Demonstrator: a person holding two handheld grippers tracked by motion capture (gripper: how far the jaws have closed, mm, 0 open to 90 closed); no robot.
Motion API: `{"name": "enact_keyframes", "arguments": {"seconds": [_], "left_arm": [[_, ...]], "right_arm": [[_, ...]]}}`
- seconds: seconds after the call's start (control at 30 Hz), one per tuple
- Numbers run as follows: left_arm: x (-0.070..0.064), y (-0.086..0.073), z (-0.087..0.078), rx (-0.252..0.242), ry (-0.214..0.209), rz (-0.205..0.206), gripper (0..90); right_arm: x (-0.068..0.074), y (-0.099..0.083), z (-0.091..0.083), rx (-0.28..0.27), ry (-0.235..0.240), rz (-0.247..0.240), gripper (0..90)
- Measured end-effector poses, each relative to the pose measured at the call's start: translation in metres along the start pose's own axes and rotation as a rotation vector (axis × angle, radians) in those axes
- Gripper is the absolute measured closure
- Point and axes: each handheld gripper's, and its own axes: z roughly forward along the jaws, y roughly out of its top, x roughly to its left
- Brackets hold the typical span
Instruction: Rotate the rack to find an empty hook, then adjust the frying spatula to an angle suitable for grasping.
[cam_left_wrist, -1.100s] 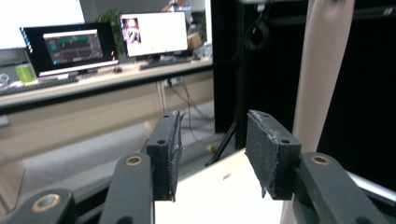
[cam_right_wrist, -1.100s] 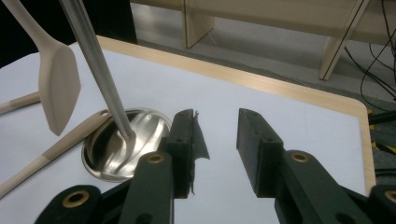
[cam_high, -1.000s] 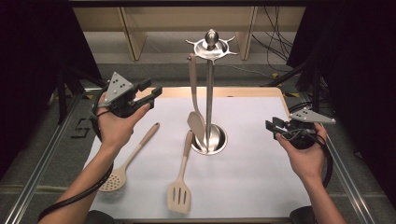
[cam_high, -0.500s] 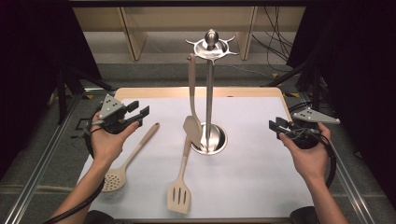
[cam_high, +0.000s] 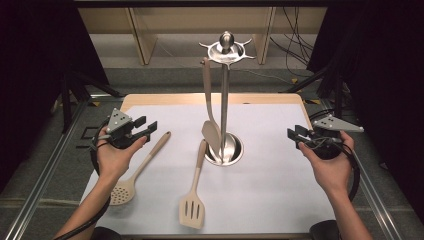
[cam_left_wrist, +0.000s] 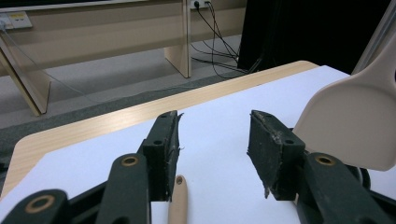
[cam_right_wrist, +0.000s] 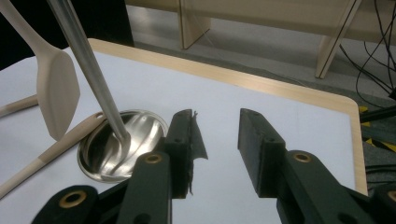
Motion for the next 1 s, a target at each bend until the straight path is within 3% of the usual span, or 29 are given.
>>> {"name": "enact_keyframes", "arguments": {"seconds": [0.1, 0.17, 0.2, 0.27, 0.43, 0.47, 0.5, 0.57, 0.6, 0.63, 0.7, 0.73, 0.77, 0.83, 0.93, 1.0], "left_arm": [[-0.002, -0.002, 0.002, 0.013, -0.006, 0.000, 52.6], [-0.004, -0.003, 0.004, 0.021, -0.015, 0.006, 52.5], [-0.005, -0.004, 0.006, 0.023, -0.018, 0.008, 52.5], [-0.008, -0.004, 0.007, 0.029, -0.028, 0.008, 52.3], [-0.021, -0.007, 0.008, 0.079, -0.089, 0.028, 51.4], [-0.024, -0.009, 0.010, 0.092, -0.107, 0.039, 52.5], [-0.028, -0.011, 0.011, 0.125, -0.116, 0.035, 54.4], [-0.034, -0.017, 0.012, 0.206, -0.124, 0.042, 60.4], [-0.038, -0.021, 0.012, 0.235, -0.142, 0.010, 65.3], [-0.041, -0.024, 0.013, 0.273, -0.164, 0.002, 70.5], [-0.050, -0.033, 0.015, 0.335, -0.213, -0.006, 80.2], [-0.055, -0.036, 0.017, 0.354, -0.245, 0.028, 83.7], [-0.062, -0.039, 0.018, 0.379, -0.269, 0.029, 86.5], [-0.077, -0.044, 0.020, 0.415, -0.323, 0.042, 89.1], [-0.095, -0.046, 0.024, 0.439, -0.365, 0.095, 89.3], [-0.103, -0.049, 0.029, 0.462, -0.389, 0.097, 89.4]], "right_arm": [[0.002, -0.001, -0.001, 0.018, 0.000, 0.041, 66.3], [-0.002, -0.001, -0.001, 0.009, -0.006, 0.007, 66.4], [-0.001, -0.002, -0.002, 0.015, -0.008, 0.034, 66.4], [-0.004, -0.002, -0.003, 0.013, -0.001, 0.024, 66.4], [-0.007, 0.000, -0.004, 0.004, -0.010, 0.014, 66.8], [-0.006, 0.000, -0.004, 0.015, -0.008, 0.049, 66.8], [-0.008, 0.001, -0.003, 0.008, -0.003, 0.029, 66.9], [-0.007, 0.001, -0.001, 0.020, -0.002, 0.040, 66.9], [-0.007, 0.000, 0.001, 0.018, -0.003, 0.032, 66.9], [-0.006, 0.000, 0.000, 0.030, 0.008, 0.045, 66.9], [-0.009, -0.002, 0.002, 0.013, 0.002, 0.006, 66.9], [-0.008, -0.002, 0.001, 0.027, 0.009, 0.018, 66.9], [-0.007, -0.003, 0.001, 0.030, 0.005, 0.043, 66.9], [-0.009, -0.003, -0.001, 0.032, -0.004, 0.027, 66.9], [-0.007, -0.002, -0.004, 0.033, -0.011, 0.055, 66.9], [-0.007, -0.001, -0.005, 0.019, -0.022, 0.048, 66.9]]}}
